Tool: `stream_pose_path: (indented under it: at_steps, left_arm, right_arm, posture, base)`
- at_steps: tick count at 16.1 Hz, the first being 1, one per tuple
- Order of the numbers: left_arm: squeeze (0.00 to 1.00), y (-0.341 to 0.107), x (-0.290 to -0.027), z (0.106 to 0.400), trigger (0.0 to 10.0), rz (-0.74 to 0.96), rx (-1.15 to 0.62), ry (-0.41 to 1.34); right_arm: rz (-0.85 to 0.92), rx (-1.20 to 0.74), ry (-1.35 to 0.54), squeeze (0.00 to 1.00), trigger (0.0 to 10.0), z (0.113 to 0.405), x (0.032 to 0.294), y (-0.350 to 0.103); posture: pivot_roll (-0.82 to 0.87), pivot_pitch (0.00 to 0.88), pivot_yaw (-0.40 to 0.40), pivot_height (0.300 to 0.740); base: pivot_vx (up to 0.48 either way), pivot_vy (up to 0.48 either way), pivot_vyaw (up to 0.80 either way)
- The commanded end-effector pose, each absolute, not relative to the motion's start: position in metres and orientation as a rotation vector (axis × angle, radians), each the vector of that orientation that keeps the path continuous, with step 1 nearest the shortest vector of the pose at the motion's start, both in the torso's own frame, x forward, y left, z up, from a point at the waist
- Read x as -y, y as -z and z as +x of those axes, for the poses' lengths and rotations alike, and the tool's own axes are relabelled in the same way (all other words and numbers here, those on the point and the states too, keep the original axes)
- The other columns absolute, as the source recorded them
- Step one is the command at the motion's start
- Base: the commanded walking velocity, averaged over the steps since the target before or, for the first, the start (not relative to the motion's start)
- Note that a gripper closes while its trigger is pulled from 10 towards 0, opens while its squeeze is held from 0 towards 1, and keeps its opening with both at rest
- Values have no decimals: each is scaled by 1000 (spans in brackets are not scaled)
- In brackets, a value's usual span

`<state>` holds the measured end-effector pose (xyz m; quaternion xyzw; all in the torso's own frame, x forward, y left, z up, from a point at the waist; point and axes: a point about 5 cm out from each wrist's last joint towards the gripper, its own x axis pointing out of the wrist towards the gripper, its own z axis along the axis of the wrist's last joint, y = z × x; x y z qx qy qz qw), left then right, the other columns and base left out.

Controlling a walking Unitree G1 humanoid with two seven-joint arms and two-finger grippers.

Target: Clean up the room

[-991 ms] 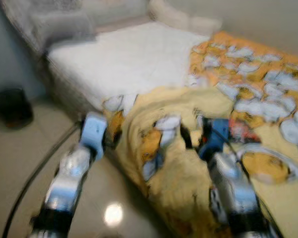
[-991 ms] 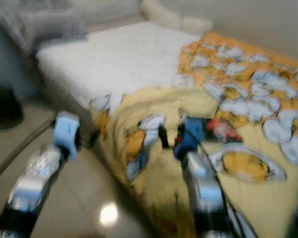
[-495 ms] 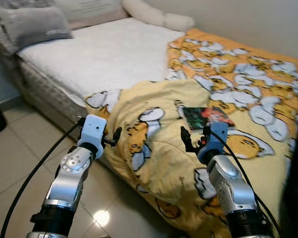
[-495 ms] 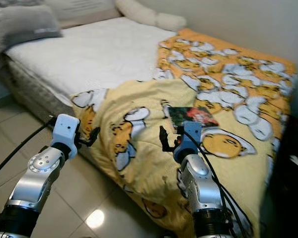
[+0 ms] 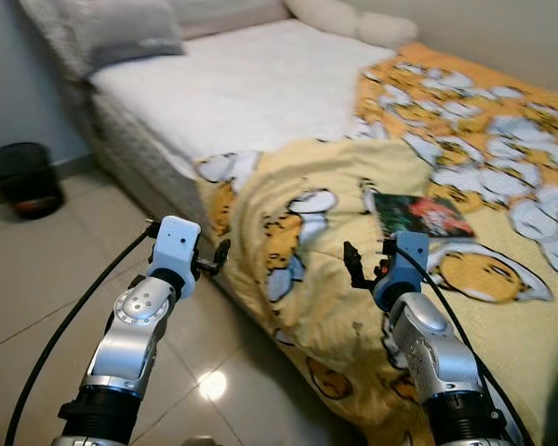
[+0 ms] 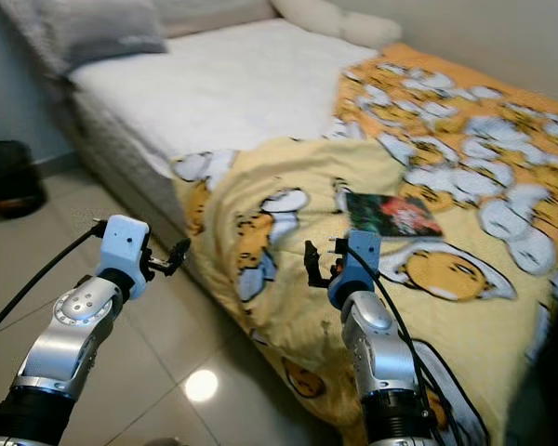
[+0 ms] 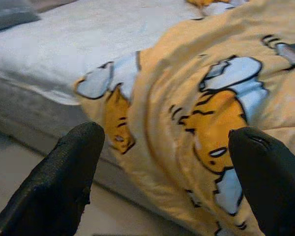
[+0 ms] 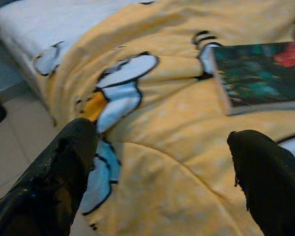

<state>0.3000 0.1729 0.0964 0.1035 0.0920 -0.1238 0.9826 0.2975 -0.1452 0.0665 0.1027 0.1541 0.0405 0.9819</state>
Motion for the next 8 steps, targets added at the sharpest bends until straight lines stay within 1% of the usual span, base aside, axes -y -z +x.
stream_pose_path:
  at_steps: [1, 4, 5, 6, 8]
  left_arm:
    - [0, -103, -169, 302, 10000, 209, -153, 266]
    - [0, -102, -168, 302, 10000, 207, -155, 274]
    - [0, -101, -168, 302, 10000, 207, -155, 276]
    - [0, -101, -167, 302, 10000, 208, -155, 278]
    - [0, -101, -167, 302, 10000, 209, -155, 280]
  right_arm:
    - [201, -309, -69, 0, 10000, 299, 148, -69]
    - [211, -322, -66, 0, 10000, 299, 148, -67]
    - [234, -328, -64, 0, 10000, 299, 147, -67]
    - [207, -324, -59, 0, 10000, 299, 149, -68]
    - [168, -323, -52, 0, 10000, 299, 150, -67]
  posture:
    - [-16, 0, -48, 740]
    - [-17, 0, -50, 740]
    - [-18, 0, -49, 740]
    - [-19, 0, -48, 740]
    - [-19, 0, -48, 740]
  base:
    - [285, 0, 0]
    - [290, 0, 0]
    - [289, 0, -575]
    - [292, 0, -800]
    - [291, 0, 0]
